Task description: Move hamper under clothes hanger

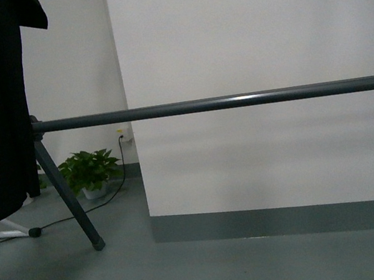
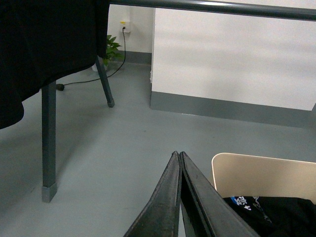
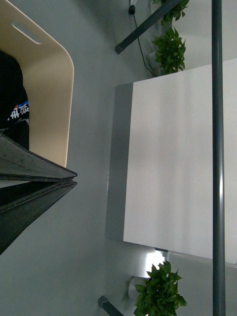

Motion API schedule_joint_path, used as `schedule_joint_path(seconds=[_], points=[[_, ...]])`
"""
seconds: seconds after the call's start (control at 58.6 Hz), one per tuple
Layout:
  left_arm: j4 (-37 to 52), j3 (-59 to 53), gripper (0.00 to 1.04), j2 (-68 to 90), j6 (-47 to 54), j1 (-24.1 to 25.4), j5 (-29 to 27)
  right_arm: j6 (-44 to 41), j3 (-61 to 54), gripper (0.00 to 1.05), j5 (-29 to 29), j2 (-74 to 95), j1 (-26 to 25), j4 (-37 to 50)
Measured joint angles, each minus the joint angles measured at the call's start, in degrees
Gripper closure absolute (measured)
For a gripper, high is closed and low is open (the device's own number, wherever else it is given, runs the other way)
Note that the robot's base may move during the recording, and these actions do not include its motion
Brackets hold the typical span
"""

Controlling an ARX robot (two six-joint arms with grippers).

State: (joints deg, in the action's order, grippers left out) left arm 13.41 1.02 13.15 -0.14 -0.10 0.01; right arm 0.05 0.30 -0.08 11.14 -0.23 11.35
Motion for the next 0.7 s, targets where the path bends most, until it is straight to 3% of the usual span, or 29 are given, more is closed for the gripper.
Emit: schedule_joint_path(seconds=[0.136, 0.273, 0.426, 0.699], points=[[-1.6, 0.0, 1.01, -1.6, 0.0, 0.0, 0.0, 0.0, 0.0, 1.03, 0.0, -1.5, 0.0, -1.5], [-3.2, 0.0, 1.01, -3.1, 0.0, 0.0, 0.0, 0.0, 0.0, 1.03, 0.0, -9.6, 0.0, -10.9], [-12.8, 0.0, 1.01, -11.7, 0.0, 0.0, 0.0, 0.0, 0.0, 1.03, 0.0, -10.9, 0.0, -11.3], [-13.3, 0.0, 1.01, -12.9, 0.0, 0.0, 0.0, 0.0, 0.0, 1.03, 0.0, -10.9, 0.0, -11.3]])
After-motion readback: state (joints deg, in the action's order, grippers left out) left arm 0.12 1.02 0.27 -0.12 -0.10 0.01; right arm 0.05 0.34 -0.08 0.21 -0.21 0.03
